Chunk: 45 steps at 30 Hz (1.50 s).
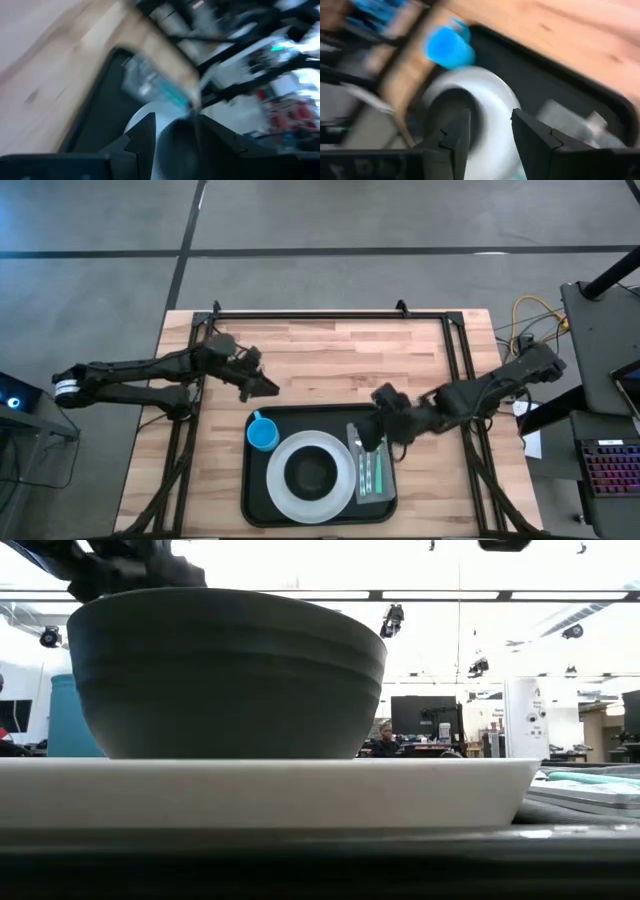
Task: Set up tray
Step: Return to Home Position
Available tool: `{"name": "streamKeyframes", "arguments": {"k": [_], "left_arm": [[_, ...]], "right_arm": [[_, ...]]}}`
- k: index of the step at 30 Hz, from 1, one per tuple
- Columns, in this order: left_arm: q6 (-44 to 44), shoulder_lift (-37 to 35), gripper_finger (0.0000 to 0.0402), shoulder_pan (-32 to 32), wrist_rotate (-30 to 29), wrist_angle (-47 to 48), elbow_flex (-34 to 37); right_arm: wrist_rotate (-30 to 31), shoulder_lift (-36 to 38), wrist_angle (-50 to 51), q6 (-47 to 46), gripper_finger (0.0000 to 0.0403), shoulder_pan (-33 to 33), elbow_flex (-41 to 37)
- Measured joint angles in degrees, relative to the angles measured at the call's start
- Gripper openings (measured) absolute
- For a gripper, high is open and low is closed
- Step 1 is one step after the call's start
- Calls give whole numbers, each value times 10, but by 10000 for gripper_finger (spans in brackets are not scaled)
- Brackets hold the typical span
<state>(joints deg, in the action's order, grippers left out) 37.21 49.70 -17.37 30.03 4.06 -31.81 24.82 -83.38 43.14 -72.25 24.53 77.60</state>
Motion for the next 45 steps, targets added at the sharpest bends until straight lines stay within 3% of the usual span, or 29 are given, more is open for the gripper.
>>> {"name": "streamKeyframes", "arguments": {"k": [2,7,11,18,24,34,41,45], "left_arm": [[9,-23,120,0,10,-38,0],[15,-101,120,0,11,-60,0],[15,-164,120,0,11,-52,0],[1,-236,120,0,12,-44,22],[3,-319,120,0,7,-42,76],[-4,-477,120,0,-98,-45,157],[-33,-495,120,0,-108,-70,231],[-51,-495,120,0,-62,-65,252]], "right_arm": [[-29,28,-102,64,132,-24,-40],[-149,72,-506,238,136,-80,-180],[-201,89,-714,275,135,-126,-278],[-252,147,-725,242,127,-194,-403],[-236,264,-724,302,130,-209,-470],[-178,460,-698,372,118,-212,-564],[-156,529,-709,392,117,-212,-644],[-157,558,-740,365,113,-211,-691]]}}
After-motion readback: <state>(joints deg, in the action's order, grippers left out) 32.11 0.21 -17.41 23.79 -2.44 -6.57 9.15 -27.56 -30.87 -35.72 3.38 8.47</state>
